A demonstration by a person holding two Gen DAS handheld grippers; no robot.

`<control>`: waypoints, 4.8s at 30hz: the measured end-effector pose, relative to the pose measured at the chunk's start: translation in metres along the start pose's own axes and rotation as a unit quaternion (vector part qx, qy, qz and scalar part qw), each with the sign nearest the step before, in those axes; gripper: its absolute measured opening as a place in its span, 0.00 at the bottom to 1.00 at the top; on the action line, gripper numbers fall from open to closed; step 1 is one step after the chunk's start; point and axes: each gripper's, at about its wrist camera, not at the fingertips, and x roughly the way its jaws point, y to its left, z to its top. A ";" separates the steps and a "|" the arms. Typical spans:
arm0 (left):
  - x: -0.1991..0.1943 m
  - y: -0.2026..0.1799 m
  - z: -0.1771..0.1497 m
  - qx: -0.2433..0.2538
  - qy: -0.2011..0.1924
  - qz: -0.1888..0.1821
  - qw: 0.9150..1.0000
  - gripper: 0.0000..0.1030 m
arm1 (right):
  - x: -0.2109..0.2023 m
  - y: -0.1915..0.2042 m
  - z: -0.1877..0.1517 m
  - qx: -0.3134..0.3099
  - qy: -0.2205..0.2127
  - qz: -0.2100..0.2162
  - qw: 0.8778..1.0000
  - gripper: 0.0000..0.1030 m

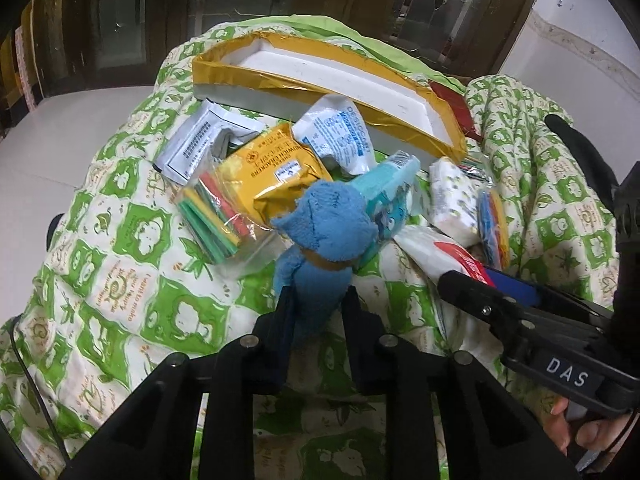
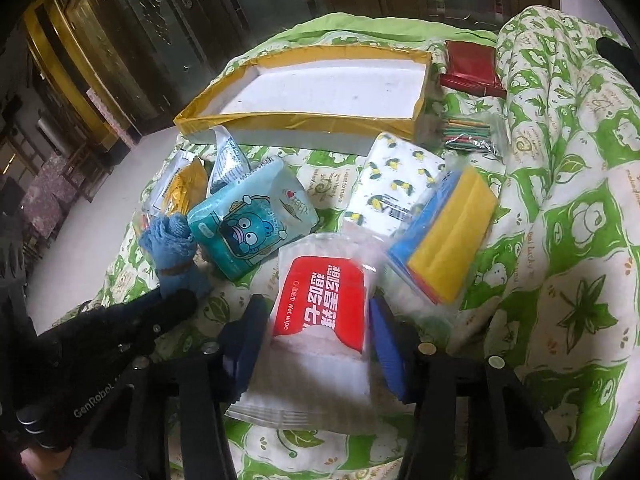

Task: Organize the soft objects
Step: 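Grasp the blue knitted doll with the left tool while the right tool grasps the white tissue pack, then lift the blue doll with the left tool and carry it toward the foam box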

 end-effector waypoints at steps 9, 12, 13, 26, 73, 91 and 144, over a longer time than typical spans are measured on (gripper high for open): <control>-0.010 0.005 -0.008 -0.012 -0.002 -0.014 1.000 0.19 | -0.024 0.006 -0.011 -0.020 -0.010 0.055 0.998 0.50; -0.013 0.005 -0.008 -0.011 -0.007 -0.016 1.000 0.19 | -0.032 0.006 -0.013 -0.020 -0.017 0.065 0.998 0.49; -0.014 0.005 -0.008 -0.011 -0.011 -0.017 1.000 0.18 | -0.033 0.006 -0.013 -0.019 -0.019 0.066 0.997 0.49; 0.003 0.002 0.001 0.002 -0.001 -0.002 1.000 0.19 | -0.028 0.010 -0.015 -0.031 -0.010 0.053 0.998 0.49; -0.054 -0.004 -0.003 -0.013 -0.079 -0.074 0.994 0.11 | -0.041 0.009 -0.013 -0.034 -0.034 0.053 0.997 0.49; -0.099 0.001 0.011 -0.020 -0.115 -0.100 0.988 0.11 | -0.042 0.010 -0.012 -0.034 -0.034 0.054 0.997 0.49; -0.041 -0.040 0.002 0.159 0.040 -0.089 0.982 0.11 | -0.064 -0.010 0.021 -0.003 -0.072 0.063 0.995 0.49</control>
